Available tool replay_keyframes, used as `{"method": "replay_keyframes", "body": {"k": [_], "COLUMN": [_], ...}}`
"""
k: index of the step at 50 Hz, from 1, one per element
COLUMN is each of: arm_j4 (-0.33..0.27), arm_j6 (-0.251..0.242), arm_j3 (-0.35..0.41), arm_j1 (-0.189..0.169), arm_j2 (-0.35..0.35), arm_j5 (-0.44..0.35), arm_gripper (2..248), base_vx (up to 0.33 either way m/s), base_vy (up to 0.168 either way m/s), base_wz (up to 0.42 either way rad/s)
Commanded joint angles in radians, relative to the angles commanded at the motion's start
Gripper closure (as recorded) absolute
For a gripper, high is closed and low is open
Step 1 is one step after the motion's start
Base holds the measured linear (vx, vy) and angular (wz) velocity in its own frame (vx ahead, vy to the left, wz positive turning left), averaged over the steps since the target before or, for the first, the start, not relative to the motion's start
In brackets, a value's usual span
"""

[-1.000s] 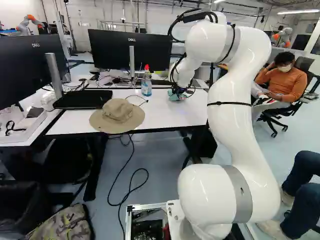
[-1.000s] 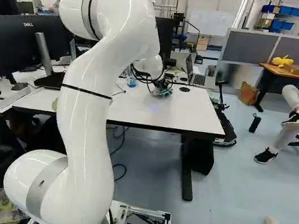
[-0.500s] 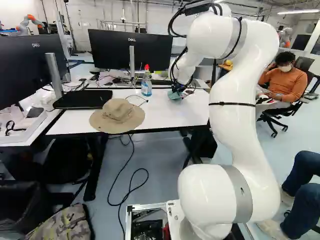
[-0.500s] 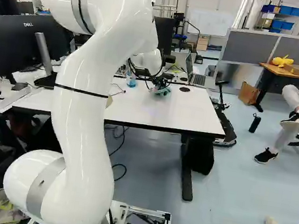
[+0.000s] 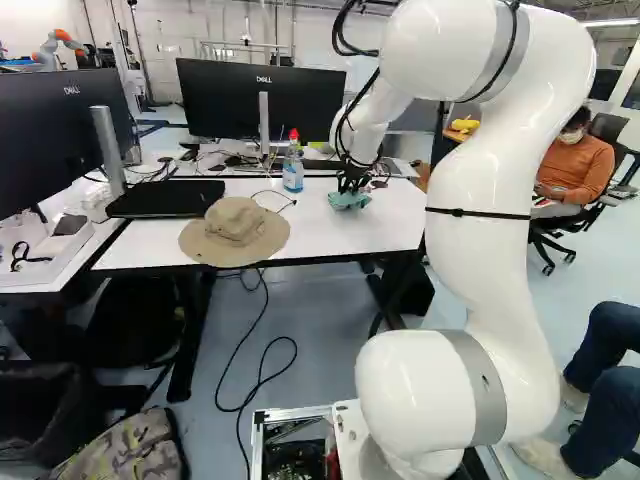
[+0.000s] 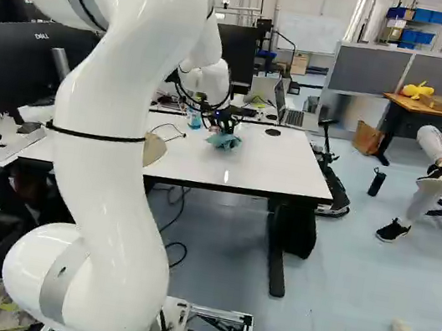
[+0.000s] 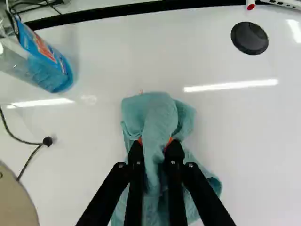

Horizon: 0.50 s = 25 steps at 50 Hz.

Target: Clean the table with the green towel

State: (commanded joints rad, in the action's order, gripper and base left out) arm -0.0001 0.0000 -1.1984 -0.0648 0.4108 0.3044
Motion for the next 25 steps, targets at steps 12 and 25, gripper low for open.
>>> {"method": "replay_keyframes", "body": {"k": [12,25], "arm_j4": [-0.005,-0.005], "arm_j6": [0.000,0.000], "arm_j3": [0.042,0.042], "arm_j1": [0.017,0.017], "arm_j2": [-0.055,-0.055], "arm_j5": [0.057,0.057], "arm_gripper": [198,198], "base_vx": [0.000,0.000], "base_vy": [0.000,0.000], "base_wz": [0.000,0.000]}}
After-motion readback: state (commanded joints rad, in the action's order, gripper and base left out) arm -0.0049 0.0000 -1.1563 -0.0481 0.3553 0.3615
